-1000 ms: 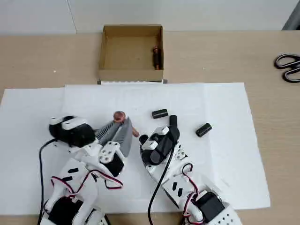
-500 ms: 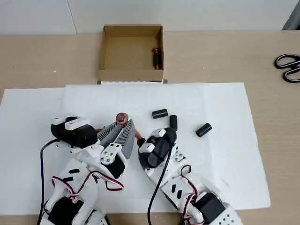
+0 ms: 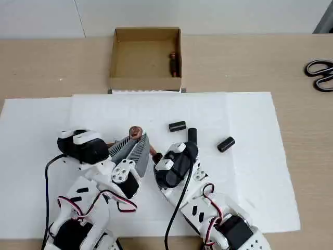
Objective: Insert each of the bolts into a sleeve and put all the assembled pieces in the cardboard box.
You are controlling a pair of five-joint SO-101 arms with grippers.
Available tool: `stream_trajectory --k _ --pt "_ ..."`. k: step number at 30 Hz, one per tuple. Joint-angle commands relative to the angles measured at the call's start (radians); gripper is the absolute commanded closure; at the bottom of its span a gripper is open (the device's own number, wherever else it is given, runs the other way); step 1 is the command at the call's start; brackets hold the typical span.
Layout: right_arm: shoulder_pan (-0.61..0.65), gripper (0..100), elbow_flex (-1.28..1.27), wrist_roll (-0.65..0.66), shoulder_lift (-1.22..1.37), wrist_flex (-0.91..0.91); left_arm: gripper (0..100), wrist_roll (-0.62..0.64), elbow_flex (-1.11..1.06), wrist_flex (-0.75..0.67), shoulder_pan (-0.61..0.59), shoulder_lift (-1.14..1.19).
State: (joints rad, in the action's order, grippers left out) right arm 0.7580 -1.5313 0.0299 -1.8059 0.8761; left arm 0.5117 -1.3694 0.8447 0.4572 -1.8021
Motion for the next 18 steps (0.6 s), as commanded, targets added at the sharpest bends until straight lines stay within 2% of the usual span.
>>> stream_trajectory --k 1,9,18 --pt "0.005 99.4 0.048 -0.003 -0.008 -0.030 99 -0.008 0.004 0.021 0.003 -0.011" --pt "0.008 99.4 -0.060 0.084 -0.008 -0.222 99 -0.031 0.005 0.035 -0.003 -0.011" --pt "0.010 99.4 -0.064 0.089 -0.008 -0.234 99 -0.035 0.004 0.035 -0.002 -0.011"
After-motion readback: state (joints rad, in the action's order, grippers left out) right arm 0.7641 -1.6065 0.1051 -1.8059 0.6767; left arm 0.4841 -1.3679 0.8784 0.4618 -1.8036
